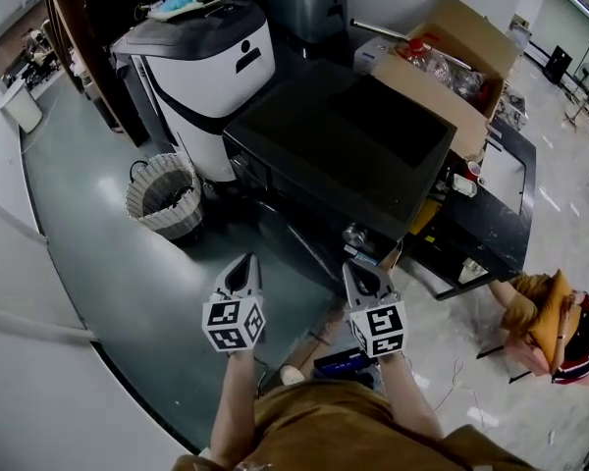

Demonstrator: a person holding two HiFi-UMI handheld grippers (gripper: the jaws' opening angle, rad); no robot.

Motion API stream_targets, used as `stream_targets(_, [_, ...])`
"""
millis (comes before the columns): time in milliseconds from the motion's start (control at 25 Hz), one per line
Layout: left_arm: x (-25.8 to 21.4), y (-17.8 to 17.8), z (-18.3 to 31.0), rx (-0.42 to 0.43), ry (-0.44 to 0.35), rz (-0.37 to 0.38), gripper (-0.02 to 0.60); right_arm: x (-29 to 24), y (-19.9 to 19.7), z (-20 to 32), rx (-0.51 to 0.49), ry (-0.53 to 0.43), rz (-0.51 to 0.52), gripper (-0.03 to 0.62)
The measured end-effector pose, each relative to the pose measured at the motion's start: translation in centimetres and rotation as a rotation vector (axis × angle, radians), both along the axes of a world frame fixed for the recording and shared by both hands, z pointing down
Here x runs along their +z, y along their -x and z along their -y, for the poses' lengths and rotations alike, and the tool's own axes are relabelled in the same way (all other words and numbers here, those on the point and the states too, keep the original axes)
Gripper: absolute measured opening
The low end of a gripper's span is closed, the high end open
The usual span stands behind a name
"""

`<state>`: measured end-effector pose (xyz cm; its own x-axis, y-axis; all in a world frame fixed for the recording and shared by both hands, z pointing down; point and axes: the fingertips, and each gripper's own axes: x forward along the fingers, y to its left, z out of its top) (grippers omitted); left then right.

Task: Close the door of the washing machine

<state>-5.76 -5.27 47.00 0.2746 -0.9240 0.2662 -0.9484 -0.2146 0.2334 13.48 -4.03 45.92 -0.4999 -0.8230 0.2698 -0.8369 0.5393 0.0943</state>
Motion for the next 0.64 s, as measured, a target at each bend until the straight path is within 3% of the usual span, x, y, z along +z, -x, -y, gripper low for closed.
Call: stream_targets(640, [0.0, -2.3, 0.4, 0.035, -0.007, -0.035, 0.025, 0.2, -2.6, -1.5, 0.037, 0.003, -0.019, 0.012])
